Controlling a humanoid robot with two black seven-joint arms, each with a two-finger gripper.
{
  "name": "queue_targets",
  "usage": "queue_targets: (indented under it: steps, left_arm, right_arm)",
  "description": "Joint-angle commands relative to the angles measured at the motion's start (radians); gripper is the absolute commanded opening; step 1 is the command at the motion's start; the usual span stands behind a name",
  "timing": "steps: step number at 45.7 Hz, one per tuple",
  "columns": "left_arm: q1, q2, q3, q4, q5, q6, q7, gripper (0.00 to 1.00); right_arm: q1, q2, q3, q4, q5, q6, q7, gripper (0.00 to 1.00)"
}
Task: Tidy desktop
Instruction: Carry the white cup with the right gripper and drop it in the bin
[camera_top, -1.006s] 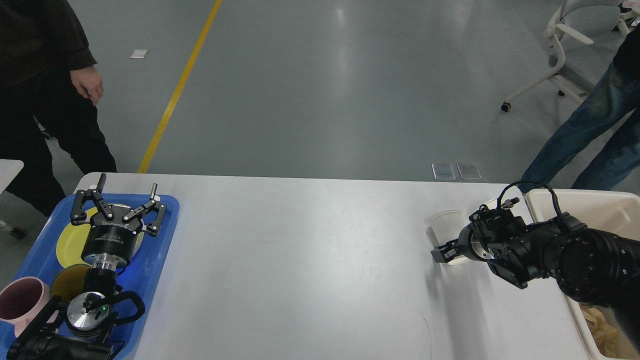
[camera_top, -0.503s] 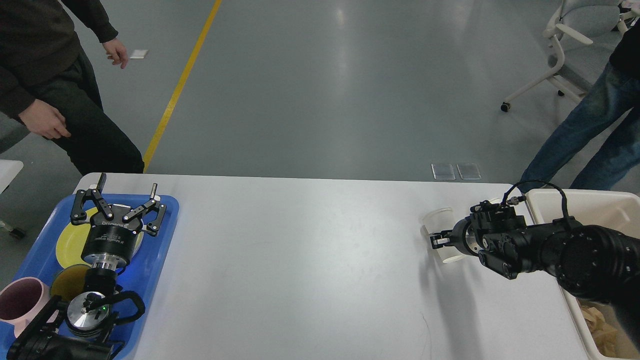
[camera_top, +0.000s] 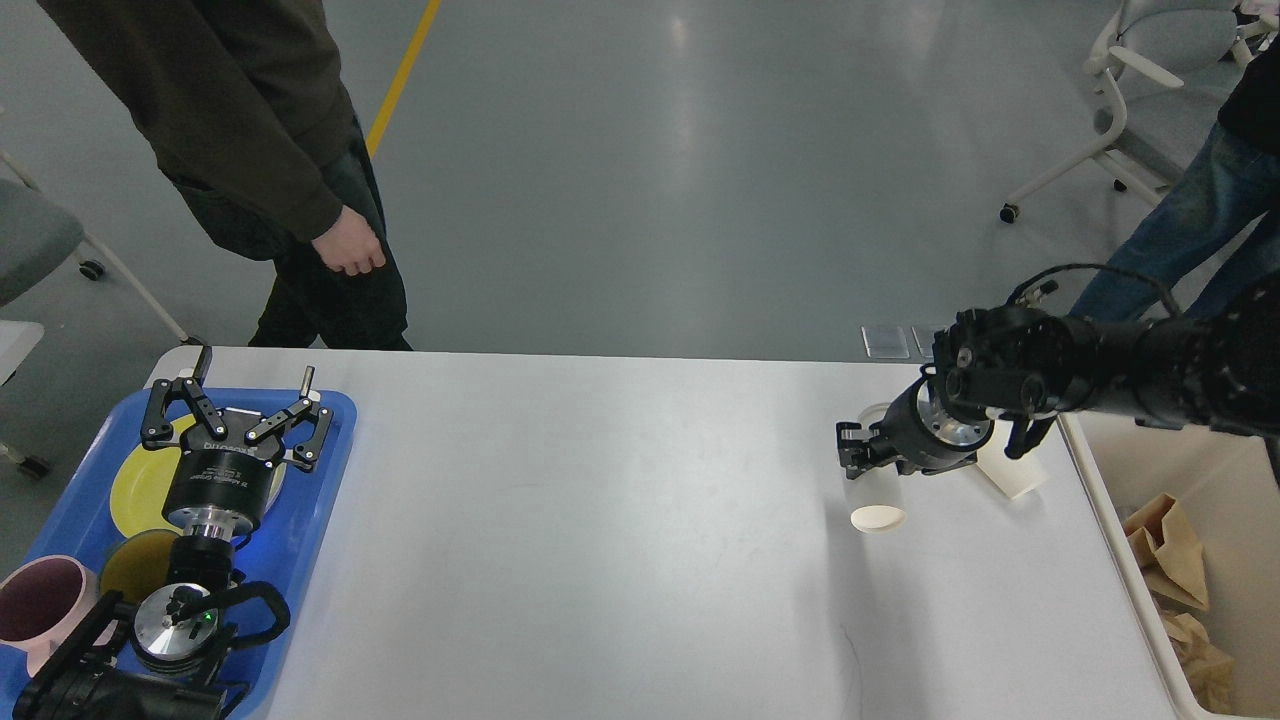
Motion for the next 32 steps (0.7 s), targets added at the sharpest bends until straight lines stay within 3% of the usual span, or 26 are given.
queue_targets:
  steps: [1, 14, 25, 32]
  left_arm:
    - [0.0, 0.0, 0.0, 0.0, 0.0, 0.0, 0.0, 0.96]
    - [0.001, 0.002, 0.0, 0.0, 0.0, 0.001, 0.0, 0.96]
    - [0.001, 0.002, 0.0, 0.0, 0.0, 0.001, 0.0, 0.96]
    - [0.001, 0.0, 0.0, 0.0, 0.0, 0.0, -0.001, 0.96]
  right_arm:
    - [0.183, -0.036, -0.017, 0.09, 0.124, 0.158, -0.025, 0.0]
    - [0.565, -0.065, -0.271, 0.271, 0.31, 0.364, -0.025, 0.0]
    - [0.874, -0.159, -0.458, 0.515, 0.322, 0.348, -0.024, 0.0]
    - [1.03, -0.197, -0.527, 0.655, 0.322, 0.255, -0.028, 0.0]
